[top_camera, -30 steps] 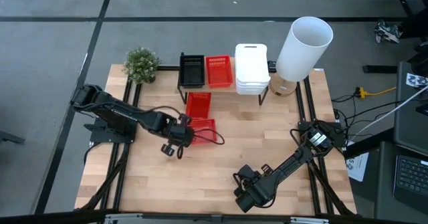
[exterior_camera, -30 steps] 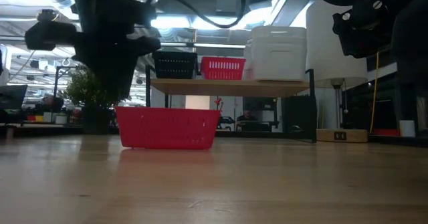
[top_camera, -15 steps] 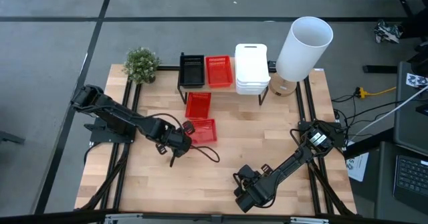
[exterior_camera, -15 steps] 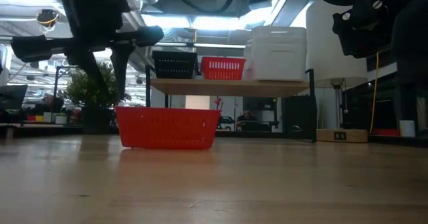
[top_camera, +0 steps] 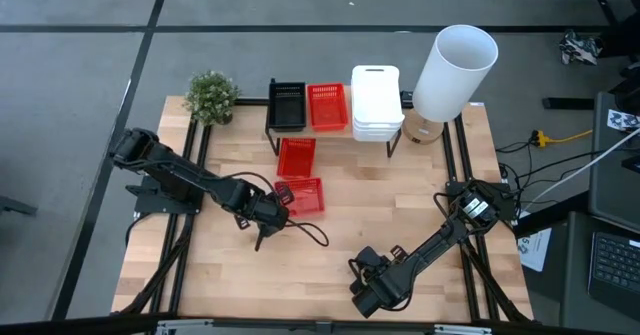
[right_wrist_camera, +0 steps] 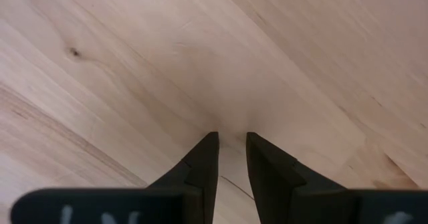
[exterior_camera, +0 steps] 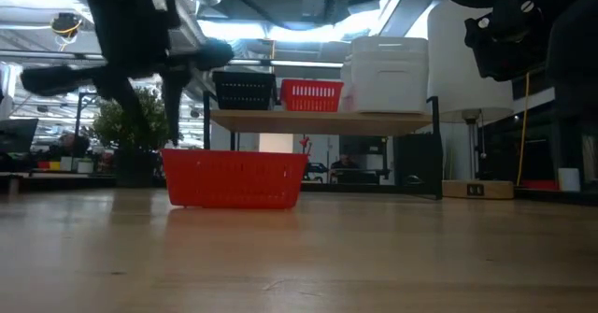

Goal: Stack baskets on shelf by color
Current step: Stack the bottom red bin on top of the red bin on the shelf

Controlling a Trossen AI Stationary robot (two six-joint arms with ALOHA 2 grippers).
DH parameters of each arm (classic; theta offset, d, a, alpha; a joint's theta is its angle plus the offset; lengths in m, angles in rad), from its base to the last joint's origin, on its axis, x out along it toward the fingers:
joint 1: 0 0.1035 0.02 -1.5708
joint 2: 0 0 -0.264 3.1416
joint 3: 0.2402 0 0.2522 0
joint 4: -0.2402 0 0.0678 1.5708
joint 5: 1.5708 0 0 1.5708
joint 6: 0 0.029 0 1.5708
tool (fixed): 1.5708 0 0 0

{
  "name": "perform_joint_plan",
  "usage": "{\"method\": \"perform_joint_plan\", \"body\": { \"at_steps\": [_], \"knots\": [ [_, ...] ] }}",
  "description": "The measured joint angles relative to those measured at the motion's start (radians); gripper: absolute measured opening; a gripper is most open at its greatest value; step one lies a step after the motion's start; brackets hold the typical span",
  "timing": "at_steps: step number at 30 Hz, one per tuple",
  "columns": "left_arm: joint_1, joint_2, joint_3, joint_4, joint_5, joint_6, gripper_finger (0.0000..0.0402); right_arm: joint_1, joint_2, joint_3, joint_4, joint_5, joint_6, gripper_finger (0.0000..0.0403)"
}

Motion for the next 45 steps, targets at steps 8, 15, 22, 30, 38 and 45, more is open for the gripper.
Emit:
{"method": "perform_joint_plan", "body": {
  "at_steps": [8,15,22,30,38,45],
  "knots": [
    [0.026,0.079,-0.002,0.055,0.007,0.021,0.0073,0.000,0.000,0.000,0.001,-0.001,0.000,0.0080],
    [0.032,0.136,-0.002,0.064,0.037,-0.038,0.0071,0.000,0.000,0.000,0.003,-0.001,0.000,0.0080],
    [-0.052,0.116,0.065,0.013,0.041,-0.400,0.0006,0.000,0.000,0.000,0.001,-0.001,0.000,0.0080],
    [-0.144,0.094,0.442,-0.148,-0.038,-0.616,0.0000,0.000,0.000,0.000,0.002,0.001,-0.006,0.0080],
    [0.033,0.092,0.830,-0.231,-0.148,-0.528,0.0000,0.001,0.000,0.000,0.006,0.005,-0.011,0.0080],
    [0.420,0.109,0.949,-0.117,0.067,-0.527,0.0000,0.001,0.000,0.000,0.011,0.005,-0.010,0.0080]
  ]
}}
